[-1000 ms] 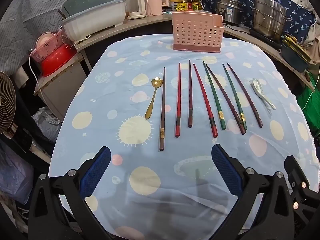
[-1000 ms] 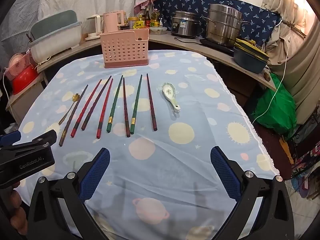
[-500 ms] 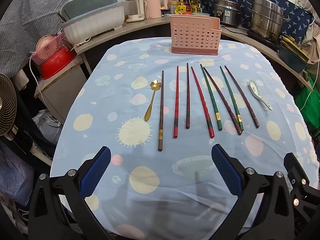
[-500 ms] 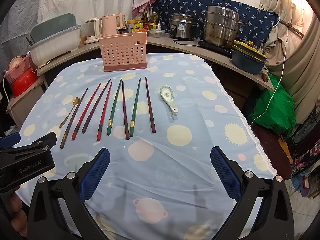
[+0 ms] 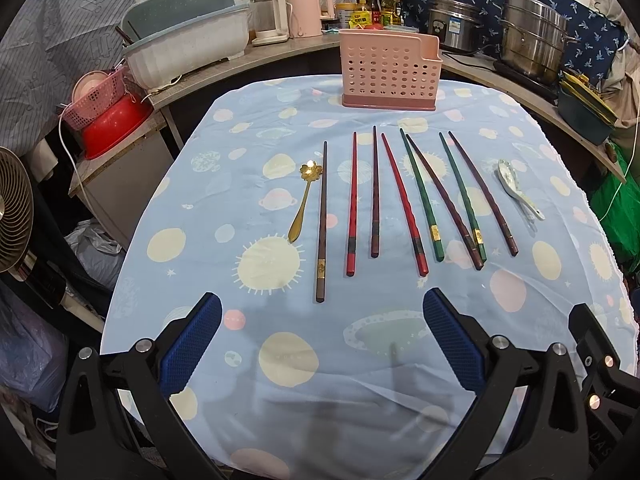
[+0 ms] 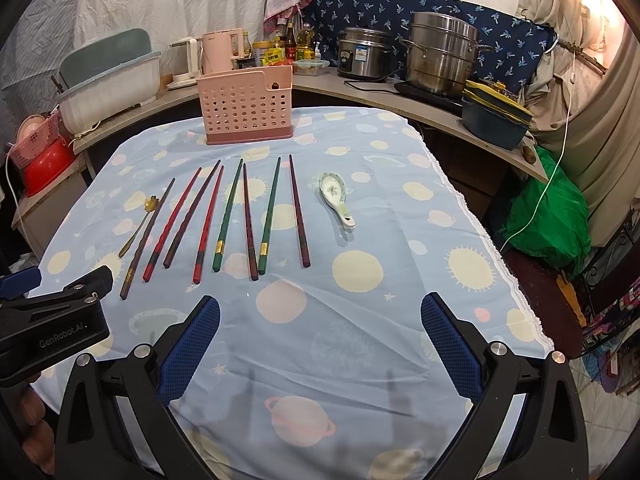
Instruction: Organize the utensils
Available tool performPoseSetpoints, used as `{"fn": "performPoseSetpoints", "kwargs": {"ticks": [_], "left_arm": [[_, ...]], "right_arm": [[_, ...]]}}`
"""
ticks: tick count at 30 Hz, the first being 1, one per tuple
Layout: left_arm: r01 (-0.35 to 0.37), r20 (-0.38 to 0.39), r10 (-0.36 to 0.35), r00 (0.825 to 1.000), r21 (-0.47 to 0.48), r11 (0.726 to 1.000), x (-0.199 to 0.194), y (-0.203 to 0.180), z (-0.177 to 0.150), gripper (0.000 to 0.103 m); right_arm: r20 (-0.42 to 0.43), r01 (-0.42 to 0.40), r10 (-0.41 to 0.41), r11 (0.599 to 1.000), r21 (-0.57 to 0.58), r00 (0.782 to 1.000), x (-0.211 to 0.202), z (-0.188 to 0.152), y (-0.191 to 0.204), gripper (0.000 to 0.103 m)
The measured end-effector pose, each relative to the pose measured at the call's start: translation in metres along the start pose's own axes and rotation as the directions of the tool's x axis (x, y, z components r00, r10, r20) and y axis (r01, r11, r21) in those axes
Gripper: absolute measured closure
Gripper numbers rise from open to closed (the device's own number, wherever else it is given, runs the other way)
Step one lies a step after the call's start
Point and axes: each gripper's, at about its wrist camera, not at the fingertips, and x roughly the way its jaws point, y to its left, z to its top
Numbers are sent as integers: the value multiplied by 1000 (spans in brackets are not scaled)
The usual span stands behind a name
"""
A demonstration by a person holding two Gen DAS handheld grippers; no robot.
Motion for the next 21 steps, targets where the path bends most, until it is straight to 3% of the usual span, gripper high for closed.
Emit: {"fn": "performPoseSetpoints", "kwargs": {"ticks": [21], "left_arm": [[0, 1, 0, 1000, 1, 1000, 0, 0, 0, 7]], "right_arm": [[-2, 0, 0, 1000, 1, 1000, 0, 0, 0, 6]]}}
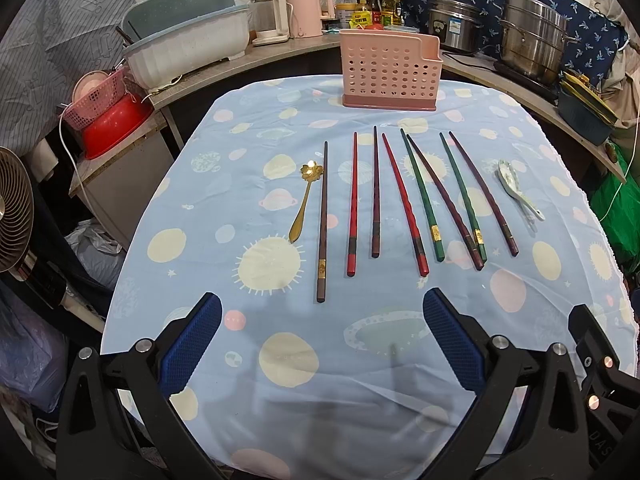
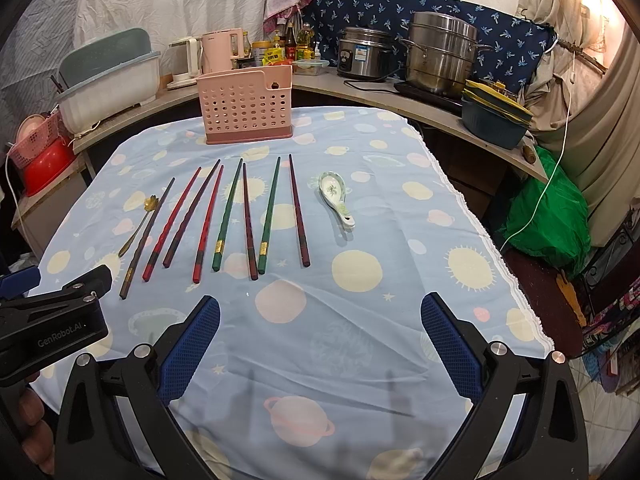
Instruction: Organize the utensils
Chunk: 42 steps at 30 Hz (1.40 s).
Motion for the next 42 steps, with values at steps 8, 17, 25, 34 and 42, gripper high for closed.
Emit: {"fn": "performPoseSetpoints", "kwargs": {"ticks": [8, 17, 25, 34, 42], "left_arm": [[0, -1, 0, 1000, -1, 1000, 0, 0, 0, 7], [0, 0, 0, 1000, 1, 1000, 0, 0, 0, 7], [-1, -1, 1, 1000, -3, 1000, -2, 2, 1, 7], [0, -1, 0, 1000, -3, 1000, -2, 2, 1, 7], [0, -5, 0, 1000, -9, 1000, -2, 6, 1, 7]], "right_arm": [[0, -2, 2, 1000, 0, 1000, 0, 0, 0, 6], [1, -2, 2, 1000, 0, 1000, 0, 0, 0, 6], [0, -4, 4, 1000, 0, 1000, 0, 0, 0, 6], [0, -4, 4, 1000, -1, 1000, 0, 0, 0, 6], [-2, -4, 4, 1000, 0, 1000, 0, 0, 0, 6]]}}
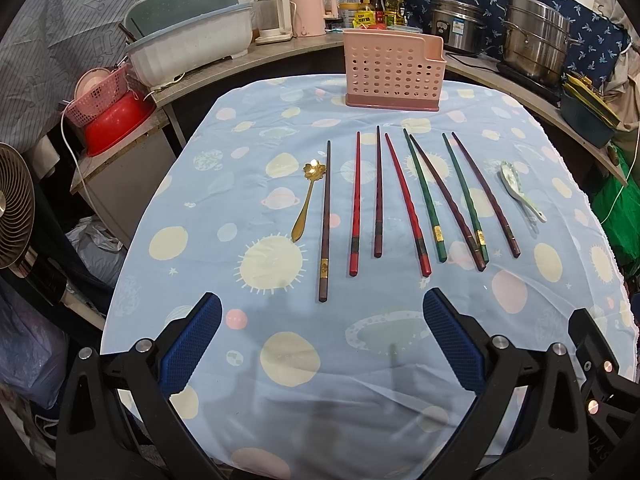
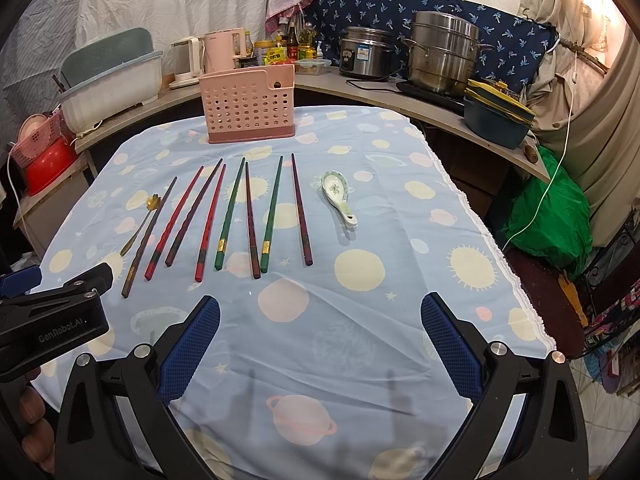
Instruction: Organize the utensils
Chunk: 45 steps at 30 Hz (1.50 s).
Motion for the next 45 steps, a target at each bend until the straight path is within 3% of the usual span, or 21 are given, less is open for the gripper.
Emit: {"fn": "performPoseSetpoints", "kwargs": {"ticks": [22, 45], "left_arm": [[3, -29, -4, 1000, -28, 1000, 25, 4, 6, 7], [-68, -47, 65, 997, -75, 995, 77, 52, 32, 7]], "right_arm": [[-47, -4, 4, 1000, 6, 999, 23, -1, 0, 6], [-100, 9, -9, 1000, 1, 995, 63, 10, 0, 7]]}}
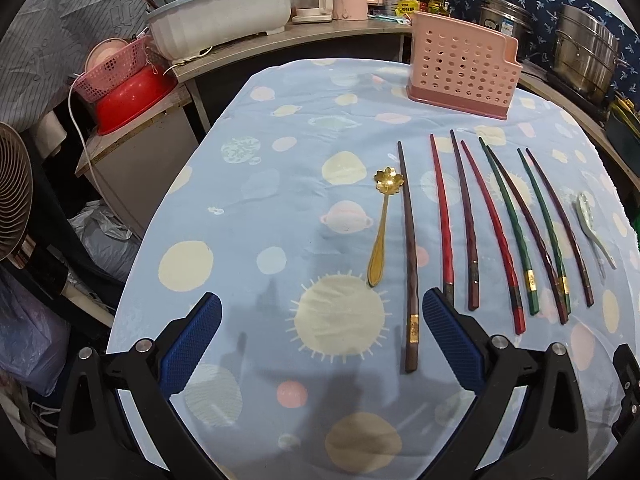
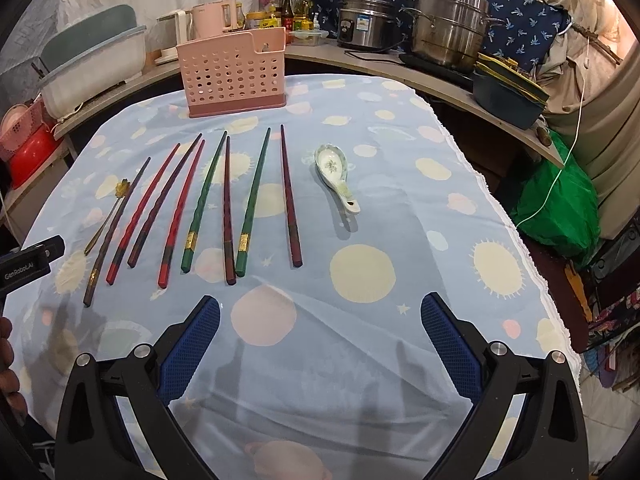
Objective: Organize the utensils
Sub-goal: 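Close the left tool on the gold flower spoon while the right tool grasps the white ceramic spoon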
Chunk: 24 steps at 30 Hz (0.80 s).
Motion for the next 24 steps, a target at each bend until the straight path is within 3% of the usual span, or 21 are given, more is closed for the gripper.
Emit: {"fn": "performPoseSetpoints", "kwargs": {"ticks": [11, 24], "left_arm": [[2, 17, -2, 1000, 1, 1000, 29, -6, 37, 8], [69, -24, -69, 997, 30, 997, 83, -17, 74, 21]], "right_arm": [[1, 21, -21, 1000, 15, 1000, 20, 23, -6, 7], [9, 18, -19, 1000, 12, 1000, 52, 61, -4, 7]]}}
